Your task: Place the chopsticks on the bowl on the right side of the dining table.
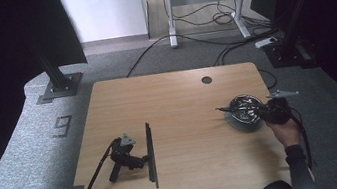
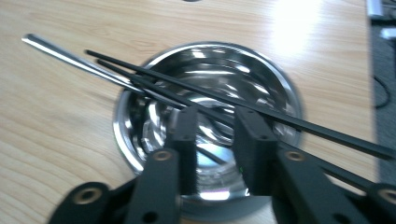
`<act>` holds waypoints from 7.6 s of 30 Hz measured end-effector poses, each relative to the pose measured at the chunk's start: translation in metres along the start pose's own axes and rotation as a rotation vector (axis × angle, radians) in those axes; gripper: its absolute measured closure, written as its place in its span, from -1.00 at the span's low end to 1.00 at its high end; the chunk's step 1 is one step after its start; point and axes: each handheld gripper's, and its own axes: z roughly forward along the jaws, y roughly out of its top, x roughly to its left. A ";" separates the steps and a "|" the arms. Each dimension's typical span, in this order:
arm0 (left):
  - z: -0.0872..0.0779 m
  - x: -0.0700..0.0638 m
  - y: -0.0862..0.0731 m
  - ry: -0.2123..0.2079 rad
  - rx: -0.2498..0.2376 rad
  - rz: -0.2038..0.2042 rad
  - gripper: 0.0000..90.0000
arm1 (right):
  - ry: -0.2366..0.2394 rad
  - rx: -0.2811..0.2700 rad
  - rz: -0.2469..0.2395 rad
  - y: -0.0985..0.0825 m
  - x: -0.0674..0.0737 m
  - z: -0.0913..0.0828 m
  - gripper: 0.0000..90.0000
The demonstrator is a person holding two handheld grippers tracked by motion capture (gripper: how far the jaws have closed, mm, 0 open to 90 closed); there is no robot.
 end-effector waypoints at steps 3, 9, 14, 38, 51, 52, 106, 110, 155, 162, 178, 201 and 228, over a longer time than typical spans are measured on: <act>0.000 0.000 0.000 0.000 0.000 0.000 -1.00 | 0.018 0.001 -0.025 0.002 0.007 0.008 0.69; 0.000 0.000 0.000 0.000 0.000 0.000 -1.00 | 0.035 0.011 -0.025 0.003 0.011 0.021 0.70; 0.000 0.000 0.000 0.000 0.000 0.000 -1.00 | 0.032 0.012 -0.047 0.006 0.016 0.028 0.70; 0.000 0.000 0.000 0.000 0.000 0.000 -1.00 | 0.002 0.034 -0.088 0.009 0.024 0.045 0.46; 0.000 0.000 0.000 0.000 0.000 0.000 -1.00 | -0.092 -0.021 -0.054 -0.007 0.001 0.019 -0.31; 0.000 0.000 0.000 0.000 0.000 0.000 -1.00 | -0.100 -0.027 -0.049 -0.008 0.000 0.017 -0.39; 0.000 0.000 0.000 0.000 0.000 0.001 -1.00 | -0.183 -0.129 0.142 -0.042 -0.052 0.023 -1.00; 0.000 0.000 0.000 0.000 0.000 0.001 -1.00 | -0.179 -0.128 0.134 -0.041 -0.051 0.024 -1.00; 0.000 0.000 0.000 0.000 0.000 0.001 -1.00 | -0.143 -0.110 0.103 -0.039 -0.042 0.027 -1.00; 0.000 0.000 0.000 0.000 0.000 0.001 -1.00 | -0.158 -0.108 0.100 -0.039 -0.042 0.025 -1.00; 0.000 0.000 0.000 0.000 0.000 0.001 -1.00 | -0.154 -0.097 0.092 -0.038 -0.040 0.026 -1.00; 0.000 0.000 0.000 -0.001 0.000 0.002 -1.00 | -0.126 -0.029 0.021 -0.043 -0.014 -0.014 -1.00; 0.000 0.001 0.000 -0.001 0.002 0.003 -1.00 | 0.010 0.122 -0.130 -0.030 0.085 -0.063 -1.00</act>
